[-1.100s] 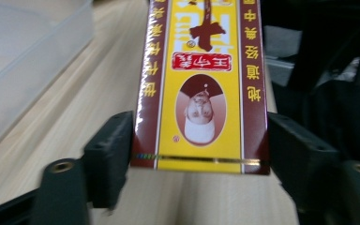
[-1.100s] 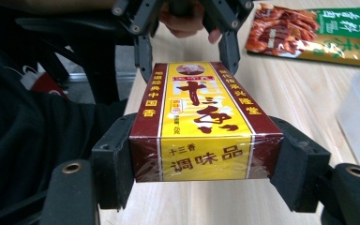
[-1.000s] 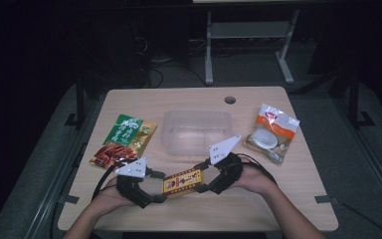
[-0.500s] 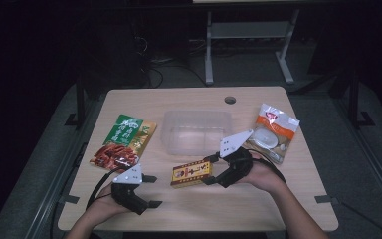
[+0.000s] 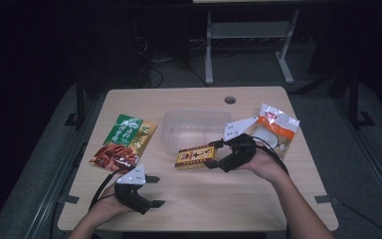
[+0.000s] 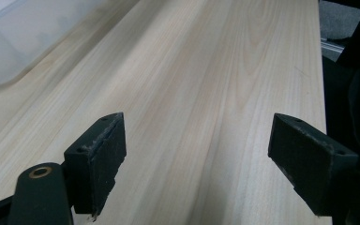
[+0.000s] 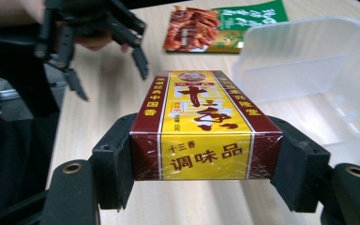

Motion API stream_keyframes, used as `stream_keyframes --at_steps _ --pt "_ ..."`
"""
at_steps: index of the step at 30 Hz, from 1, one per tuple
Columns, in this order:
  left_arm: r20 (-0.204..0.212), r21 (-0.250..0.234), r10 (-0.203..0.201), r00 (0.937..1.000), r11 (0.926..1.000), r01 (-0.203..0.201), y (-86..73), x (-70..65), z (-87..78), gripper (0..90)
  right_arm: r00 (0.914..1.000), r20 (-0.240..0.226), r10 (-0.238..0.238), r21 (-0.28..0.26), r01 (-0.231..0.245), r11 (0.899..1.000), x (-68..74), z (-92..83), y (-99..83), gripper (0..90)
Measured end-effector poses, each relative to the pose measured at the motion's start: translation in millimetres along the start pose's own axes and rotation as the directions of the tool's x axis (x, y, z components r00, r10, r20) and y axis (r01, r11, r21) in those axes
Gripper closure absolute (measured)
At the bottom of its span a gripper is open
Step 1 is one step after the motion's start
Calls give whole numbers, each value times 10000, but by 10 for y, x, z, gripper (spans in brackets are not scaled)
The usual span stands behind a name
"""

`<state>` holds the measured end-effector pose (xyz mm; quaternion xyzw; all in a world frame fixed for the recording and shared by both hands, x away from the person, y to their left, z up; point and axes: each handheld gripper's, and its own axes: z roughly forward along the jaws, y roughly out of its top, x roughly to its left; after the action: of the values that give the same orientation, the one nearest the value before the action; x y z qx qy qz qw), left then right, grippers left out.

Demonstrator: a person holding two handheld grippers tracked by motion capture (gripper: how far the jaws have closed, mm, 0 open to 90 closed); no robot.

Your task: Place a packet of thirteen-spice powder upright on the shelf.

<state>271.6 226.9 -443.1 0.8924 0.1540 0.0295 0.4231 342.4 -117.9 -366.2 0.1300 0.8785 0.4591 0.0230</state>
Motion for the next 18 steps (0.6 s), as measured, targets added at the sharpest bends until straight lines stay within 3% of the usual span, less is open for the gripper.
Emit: stream_keyframes --at_steps 4,12,18 --pt "5 -33 -139 9999 9999 139 -2 10 -2 195 9997 251 -50 251 44 9997 -60 -11 77 319" --pt "-9 81 82 10000 9999 -82 10 -21 21 200 9971 718 -256 398 227 9989 -209 -39 319 319" --pt "-61 42 51 10000 10000 -51 8 -6 7 200 9964 786 -314 578 269 9980 -306 6 487 319"
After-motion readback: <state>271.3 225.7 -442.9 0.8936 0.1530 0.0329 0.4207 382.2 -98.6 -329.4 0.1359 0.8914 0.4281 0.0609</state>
